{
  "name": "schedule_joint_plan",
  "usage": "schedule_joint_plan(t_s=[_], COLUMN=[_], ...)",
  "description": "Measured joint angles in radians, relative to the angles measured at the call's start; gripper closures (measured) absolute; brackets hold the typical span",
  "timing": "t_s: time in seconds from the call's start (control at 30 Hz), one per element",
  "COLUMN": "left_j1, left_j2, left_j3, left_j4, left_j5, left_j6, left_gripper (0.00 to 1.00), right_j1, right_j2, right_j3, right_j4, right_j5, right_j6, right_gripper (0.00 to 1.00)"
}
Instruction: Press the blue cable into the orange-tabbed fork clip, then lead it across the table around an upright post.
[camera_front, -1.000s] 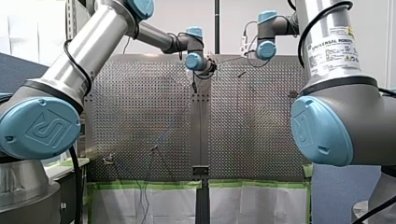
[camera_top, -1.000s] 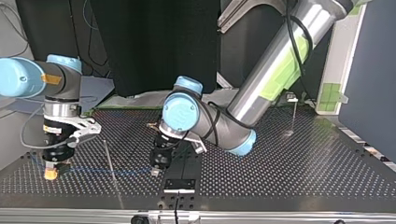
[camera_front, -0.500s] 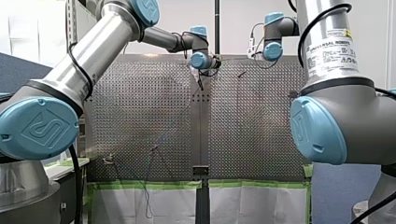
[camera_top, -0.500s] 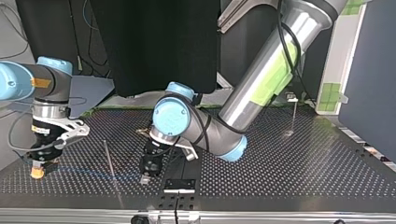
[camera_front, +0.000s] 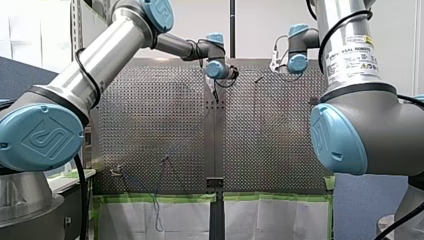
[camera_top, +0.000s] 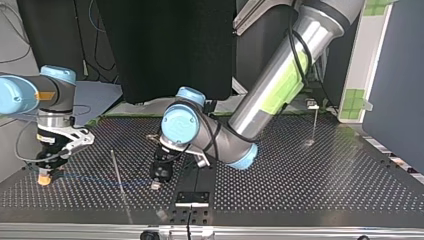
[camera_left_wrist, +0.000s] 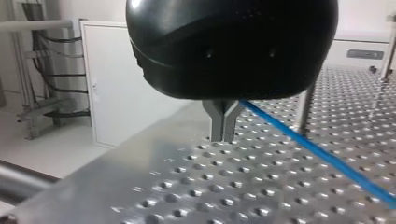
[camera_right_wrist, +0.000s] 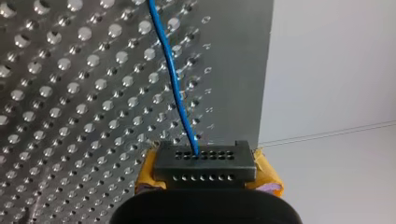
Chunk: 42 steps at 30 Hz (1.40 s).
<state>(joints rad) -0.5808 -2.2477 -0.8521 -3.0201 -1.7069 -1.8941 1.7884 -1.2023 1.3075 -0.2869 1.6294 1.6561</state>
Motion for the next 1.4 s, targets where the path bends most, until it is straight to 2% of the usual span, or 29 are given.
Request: schedule_joint_plan(t_s=[0.27, 0.5, 0.8, 0.83, 0.87, 0.9, 0.93, 0.97, 1.0, 1.07, 1.1, 1.13, 1.17, 1.4], left_j1=[-0.004, -0.005, -0.006, -0.006, -0.006, -0.006, -0.006, -0.006, -0.006, -0.006, -0.006, -0.006, -0.006, -0.006], left_j2=[-0.038, -0.044, -0.045, -0.045, -0.045, -0.045, -0.045, -0.045, -0.045, -0.045, -0.045, -0.045, -0.045, -0.045], left_j3=[-0.003, -0.02, -0.061, -0.063, -0.064, -0.065, -0.065, -0.067, -0.068, -0.069, -0.07, -0.07, -0.07, -0.071], left_j4=[-0.001, 0.009, 0.035, 0.036, 0.037, 0.037, 0.037, 0.038, 0.038, 0.037, 0.037, 0.037, 0.037, 0.028], left_j5=[-0.002, -0.011, -0.012, -0.012, -0.012, -0.012, -0.012, -0.013, -0.015, -0.023, -0.029, -0.036, -0.045, -0.074], left_j6=[0.018, 0.022, 0.023, 0.023, 0.023, 0.023, 0.024, 0.027, 0.031, 0.042, 0.045, 0.048, 0.05, 0.054], left_gripper=[0.99, 0.99, 0.99, 0.96, 0.85, 0.85, 0.65, 0.53, 0.53, 0.29, 0.29, 0.23, 0.09, 0.04], right_j1=[-0.01, -0.01, -0.005, -0.004, -0.004, -0.003, -0.003, -0.002, -0.002, -0.001, -0.001, -0.001, 0.0, 0.008], right_j2=[0.044, 0.072, 0.091, 0.092, 0.093, 0.093, 0.094, 0.094, 0.095, 0.096, 0.096, 0.098, 0.1, 0.133], right_j3=[0.011, 0.028, 0.068, 0.073, 0.076, 0.08, 0.086, 0.091, 0.098, 0.115, 0.124, 0.134, 0.14, 0.155], right_j4=[-0.002, -0.004, -0.013, -0.014, -0.015, -0.017, -0.02, -0.025, -0.03, -0.047, -0.056, -0.067, -0.075, -0.091], right_j5=[-0.031, -0.039, -0.076, -0.078, -0.079, -0.079, -0.079, -0.08, -0.08, -0.08, -0.08, -0.08, -0.08, -0.08], right_j6=[0.01, 0.014, 0.029, 0.03, 0.03, 0.03, 0.031, 0.033, 0.035, 0.042, 0.044, 0.047, 0.048, 0.044], right_gripper=[1.0, 1.0, 1.0, 1.0, 1.0, 1.0, 1.0, 1.0, 1.0, 1.0, 1.0, 1.0, 1.0, 1.0])
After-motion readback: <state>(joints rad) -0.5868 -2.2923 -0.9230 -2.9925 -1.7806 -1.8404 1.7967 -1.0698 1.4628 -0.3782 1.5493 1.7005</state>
